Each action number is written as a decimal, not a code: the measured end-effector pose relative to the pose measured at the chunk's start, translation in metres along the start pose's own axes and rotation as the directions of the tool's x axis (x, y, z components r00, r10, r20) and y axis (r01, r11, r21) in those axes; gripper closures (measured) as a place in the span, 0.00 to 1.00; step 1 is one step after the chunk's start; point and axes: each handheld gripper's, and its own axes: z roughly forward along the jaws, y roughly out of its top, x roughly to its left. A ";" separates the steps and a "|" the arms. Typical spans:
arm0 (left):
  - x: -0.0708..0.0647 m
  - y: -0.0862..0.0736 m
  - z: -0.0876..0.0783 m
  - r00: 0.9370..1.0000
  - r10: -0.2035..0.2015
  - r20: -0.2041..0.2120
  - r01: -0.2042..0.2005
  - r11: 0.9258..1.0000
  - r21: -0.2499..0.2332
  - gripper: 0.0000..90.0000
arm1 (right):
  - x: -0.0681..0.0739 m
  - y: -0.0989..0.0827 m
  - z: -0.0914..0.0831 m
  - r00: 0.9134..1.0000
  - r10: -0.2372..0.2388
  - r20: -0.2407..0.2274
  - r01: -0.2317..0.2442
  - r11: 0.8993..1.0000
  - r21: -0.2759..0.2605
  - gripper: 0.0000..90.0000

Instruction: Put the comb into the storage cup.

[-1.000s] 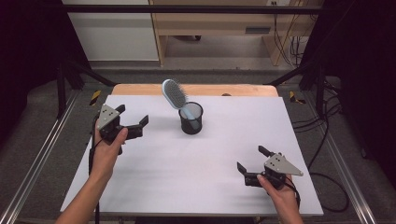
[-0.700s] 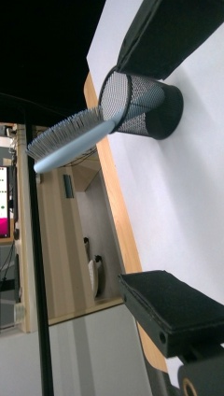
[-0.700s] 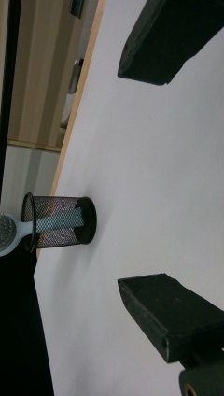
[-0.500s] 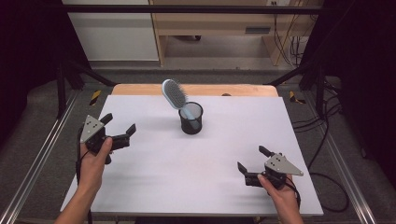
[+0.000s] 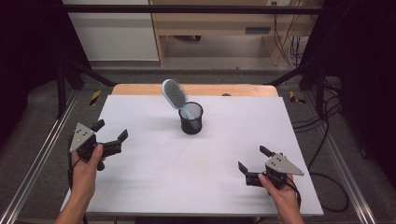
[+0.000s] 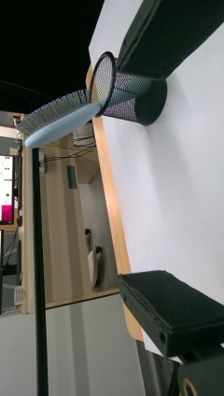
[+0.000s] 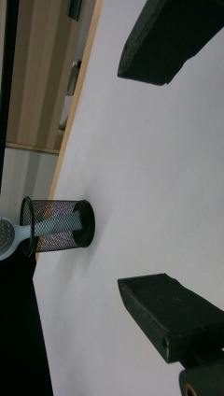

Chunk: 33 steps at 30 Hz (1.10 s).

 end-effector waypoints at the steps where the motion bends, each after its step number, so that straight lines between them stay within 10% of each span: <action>1: 0.000 -0.001 -0.001 1.000 0.001 0.000 -0.001 1.000 -0.001 0.02 | 0.000 0.000 0.000 1.000 0.001 0.000 -0.001 1.000 0.000 0.03; 33: -0.016 -0.042 -0.024 0.999 -0.016 0.032 0.016 1.000 -0.022 0.02 | -0.005 0.001 -0.005 1.000 -0.004 0.011 0.005 1.000 -0.008 0.03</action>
